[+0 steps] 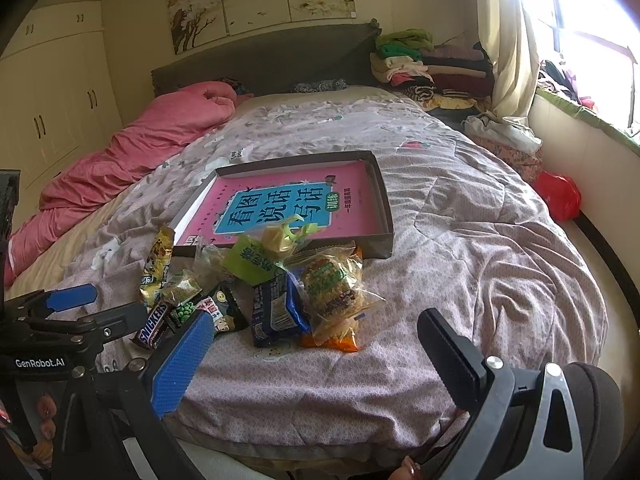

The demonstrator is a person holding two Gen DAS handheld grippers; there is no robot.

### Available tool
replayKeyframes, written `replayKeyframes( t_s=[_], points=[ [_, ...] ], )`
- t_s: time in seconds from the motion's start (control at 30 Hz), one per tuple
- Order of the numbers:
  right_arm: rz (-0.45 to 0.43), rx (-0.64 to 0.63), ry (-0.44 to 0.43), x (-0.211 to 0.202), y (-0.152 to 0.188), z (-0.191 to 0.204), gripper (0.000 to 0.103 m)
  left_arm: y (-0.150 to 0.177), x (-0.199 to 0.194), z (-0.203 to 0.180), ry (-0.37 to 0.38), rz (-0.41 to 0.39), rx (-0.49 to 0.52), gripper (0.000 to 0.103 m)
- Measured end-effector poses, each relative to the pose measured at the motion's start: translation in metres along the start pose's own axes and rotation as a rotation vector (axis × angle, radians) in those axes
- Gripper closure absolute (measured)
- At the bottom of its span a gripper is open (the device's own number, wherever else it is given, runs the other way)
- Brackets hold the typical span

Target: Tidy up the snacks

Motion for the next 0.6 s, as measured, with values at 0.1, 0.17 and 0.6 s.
replayKeyframes(
  t_s=[0.1,0.17,0.6],
  points=[
    [0.003,0.001,-0.001,-0.0005,-0.0007,-0.0008,0.000,0.0001,0.0009,-0.0021,0.002,0.000,0.004,0.001],
    [0.002,0.001,0.001,0.0001,-0.0004,0.0001,0.000,0.0003,0.0012,-0.0034,0.002,0.001,0.004,0.001],
    [0.003,0.001,-0.001,0.0006,-0.0001,-0.0009,0.000,0.0005,0.0015,-0.0029,0.005,0.003,0.004,0.001]
  ],
)
Point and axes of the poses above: each gripper's, at about its wrist camera, not at the fingertips, and x roughly the way its jaws point, z to its left, y to its underside, the point moved 1 cm from there along x, roughly the way its jaws point, and after that the axes turned 11 degrees about -y, right-handed, at the moved point
